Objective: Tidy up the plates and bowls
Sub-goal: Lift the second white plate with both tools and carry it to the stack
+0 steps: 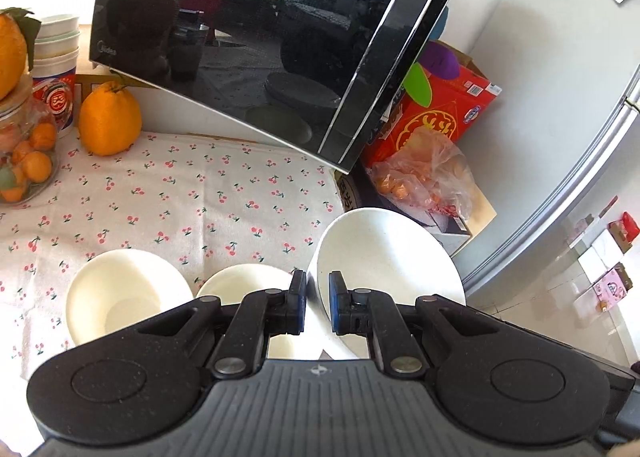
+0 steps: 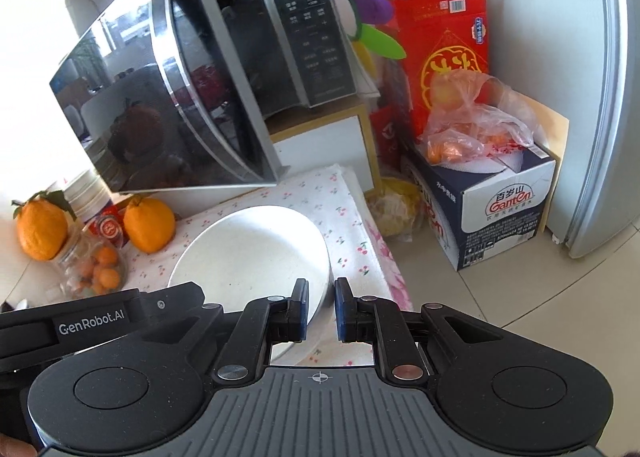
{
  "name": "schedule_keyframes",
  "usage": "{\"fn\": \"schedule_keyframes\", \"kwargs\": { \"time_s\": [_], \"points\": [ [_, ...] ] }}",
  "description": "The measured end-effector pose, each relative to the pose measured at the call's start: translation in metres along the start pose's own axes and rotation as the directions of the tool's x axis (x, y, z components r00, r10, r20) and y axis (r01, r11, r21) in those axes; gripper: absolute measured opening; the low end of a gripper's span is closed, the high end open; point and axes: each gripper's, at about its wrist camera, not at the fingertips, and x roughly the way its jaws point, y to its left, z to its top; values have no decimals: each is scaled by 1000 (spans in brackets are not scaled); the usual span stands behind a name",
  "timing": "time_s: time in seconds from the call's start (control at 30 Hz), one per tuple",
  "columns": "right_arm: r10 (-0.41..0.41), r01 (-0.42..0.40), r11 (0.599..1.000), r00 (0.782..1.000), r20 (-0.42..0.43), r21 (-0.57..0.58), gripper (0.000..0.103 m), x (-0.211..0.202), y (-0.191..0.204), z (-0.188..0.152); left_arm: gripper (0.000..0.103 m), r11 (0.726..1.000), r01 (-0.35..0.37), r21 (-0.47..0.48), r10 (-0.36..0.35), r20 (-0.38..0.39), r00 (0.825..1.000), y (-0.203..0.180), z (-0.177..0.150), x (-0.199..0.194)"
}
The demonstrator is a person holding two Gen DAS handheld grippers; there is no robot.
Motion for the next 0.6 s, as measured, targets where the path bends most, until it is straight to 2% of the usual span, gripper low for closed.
{"fn": "schedule_keyframes", "kwargs": {
  "time_s": [0.23,0.47,0.6],
  "points": [
    [73,-82,993,991,-108,-83,14,-11,25,-36,10,999,-42,19,43,-42,998,23,-29,-35],
    [83,-119,975,978,-190,-189,14,-9,47,-62,10,998,-44,-39,37,-151,988,53,-62,-38],
    [47,-109,962,970,-240,-252,17,-4,58,-79,10,998,-55,-34,49,-175,983,60,-76,-42]
  ]
}}
